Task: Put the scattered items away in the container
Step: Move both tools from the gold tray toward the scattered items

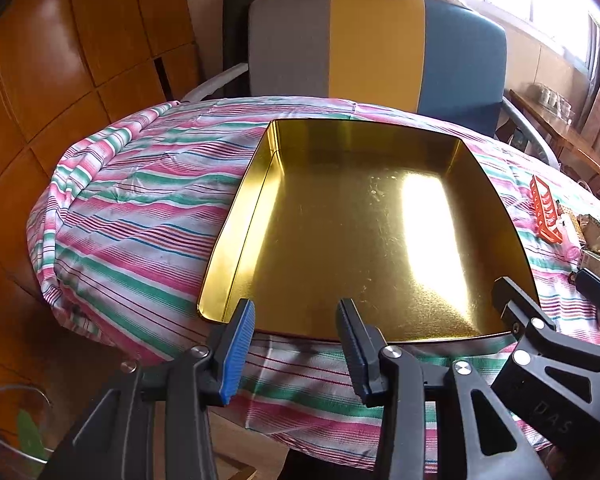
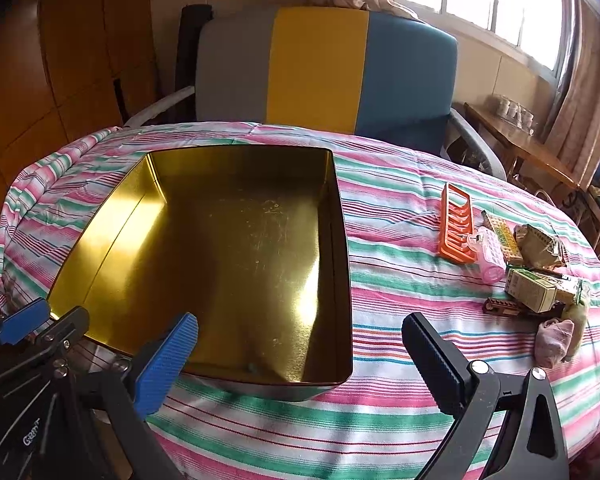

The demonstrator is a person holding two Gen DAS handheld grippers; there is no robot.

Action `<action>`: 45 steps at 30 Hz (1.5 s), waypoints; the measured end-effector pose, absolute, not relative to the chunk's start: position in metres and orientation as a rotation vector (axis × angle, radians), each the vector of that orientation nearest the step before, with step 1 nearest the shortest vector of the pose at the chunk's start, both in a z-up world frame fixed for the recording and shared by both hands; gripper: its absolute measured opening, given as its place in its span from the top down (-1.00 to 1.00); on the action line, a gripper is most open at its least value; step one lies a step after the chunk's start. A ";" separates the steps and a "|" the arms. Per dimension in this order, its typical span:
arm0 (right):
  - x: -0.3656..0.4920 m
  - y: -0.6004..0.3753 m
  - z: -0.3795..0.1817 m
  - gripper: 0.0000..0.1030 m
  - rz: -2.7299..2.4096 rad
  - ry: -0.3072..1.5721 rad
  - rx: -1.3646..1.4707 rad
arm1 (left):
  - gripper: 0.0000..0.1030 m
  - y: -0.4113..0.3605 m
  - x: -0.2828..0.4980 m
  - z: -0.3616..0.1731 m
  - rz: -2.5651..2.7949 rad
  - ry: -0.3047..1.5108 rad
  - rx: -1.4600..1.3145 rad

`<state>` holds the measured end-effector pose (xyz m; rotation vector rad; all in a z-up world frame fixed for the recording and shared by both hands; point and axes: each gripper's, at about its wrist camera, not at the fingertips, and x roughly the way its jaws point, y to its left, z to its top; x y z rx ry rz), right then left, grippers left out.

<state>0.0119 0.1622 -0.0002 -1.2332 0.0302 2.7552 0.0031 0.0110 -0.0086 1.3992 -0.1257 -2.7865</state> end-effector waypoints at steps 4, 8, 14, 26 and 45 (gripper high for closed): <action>0.014 0.165 0.001 -1.00 2.754 0.040 -1.226 | 0.16 0.014 0.004 -0.008 -2.792 -0.139 1.402; 0.015 0.170 0.002 -1.00 2.749 0.053 -1.220 | 0.16 0.020 0.006 -0.008 -2.809 -0.164 1.405; 0.022 0.189 0.004 -1.00 2.724 0.091 -1.192 | 0.16 0.032 0.006 -0.006 -2.863 -0.174 1.429; 0.051 0.320 -0.012 -1.00 2.543 0.436 -1.141 | 0.16 0.070 0.011 -0.011 -3.009 -0.202 1.552; 0.062 0.527 0.016 -1.00 2.509 0.916 -0.944 | 0.12 0.112 0.006 -0.019 -3.134 -0.286 1.670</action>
